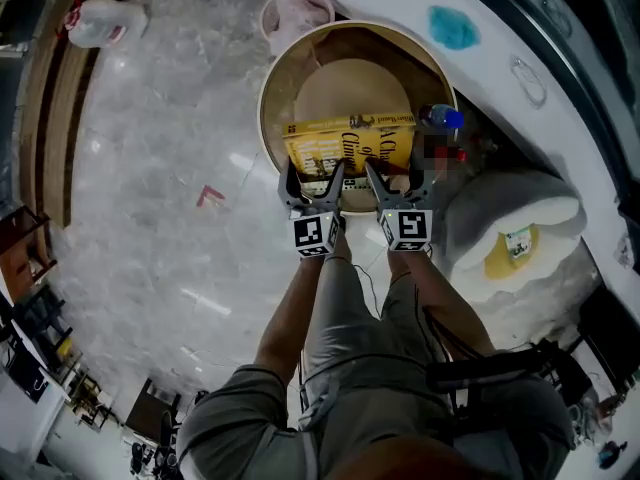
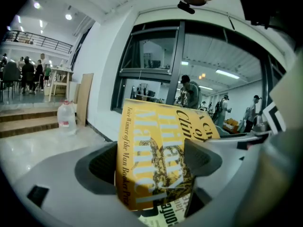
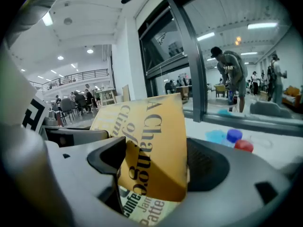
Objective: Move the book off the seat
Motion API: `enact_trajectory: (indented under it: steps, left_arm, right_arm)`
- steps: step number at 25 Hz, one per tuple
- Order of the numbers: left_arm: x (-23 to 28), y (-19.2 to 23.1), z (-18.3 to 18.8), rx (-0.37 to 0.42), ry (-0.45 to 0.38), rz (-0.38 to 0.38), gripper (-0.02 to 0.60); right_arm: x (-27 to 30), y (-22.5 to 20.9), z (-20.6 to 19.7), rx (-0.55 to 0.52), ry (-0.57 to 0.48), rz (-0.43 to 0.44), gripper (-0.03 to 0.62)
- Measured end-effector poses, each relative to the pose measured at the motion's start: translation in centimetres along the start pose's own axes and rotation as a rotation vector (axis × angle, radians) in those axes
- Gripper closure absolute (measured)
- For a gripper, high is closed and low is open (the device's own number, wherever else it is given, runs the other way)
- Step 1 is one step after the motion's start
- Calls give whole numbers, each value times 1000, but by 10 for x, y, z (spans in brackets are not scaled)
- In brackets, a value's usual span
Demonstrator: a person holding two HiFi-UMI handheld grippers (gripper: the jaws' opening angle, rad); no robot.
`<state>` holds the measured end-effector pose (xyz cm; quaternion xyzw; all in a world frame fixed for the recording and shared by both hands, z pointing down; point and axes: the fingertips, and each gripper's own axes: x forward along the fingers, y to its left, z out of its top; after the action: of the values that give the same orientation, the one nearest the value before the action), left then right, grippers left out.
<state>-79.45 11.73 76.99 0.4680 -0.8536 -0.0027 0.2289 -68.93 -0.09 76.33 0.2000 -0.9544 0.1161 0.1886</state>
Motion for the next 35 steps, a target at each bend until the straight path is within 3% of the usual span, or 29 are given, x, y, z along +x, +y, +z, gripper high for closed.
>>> enact_trajectory:
  steps: [5, 9, 11, 15, 20, 25, 30, 35]
  left_arm:
    - [13, 15, -98, -48, 222, 12, 146]
    - [18, 33, -155, -109, 356, 7, 146]
    - [19, 37, -177, -144, 418, 1, 146]
    - [29, 38, -194, -114, 504, -11, 146]
    - [31, 41, -184, -36, 509, 5, 146]
    - [24, 46, -154, -22, 445, 33, 146]
    - [24, 42, -100, 1, 346, 38, 146]
    - [22, 26, -16, 51, 206, 44, 147]
  right_arm:
    - [12, -5, -102, 72, 174, -22, 214]
    - [24, 2, -158, 85, 284, -29, 214]
    - [26, 3, -179, 90, 332, -29, 214]
    - [29, -3, -204, 159, 376, -44, 214]
    - [33, -1, -187, -2, 361, -59, 214]
    - [29, -3, -156, -32, 309, -52, 214]
    - [33, -3, -100, -45, 204, -59, 214]
    - [35, 9, -8, -29, 64, -40, 214]
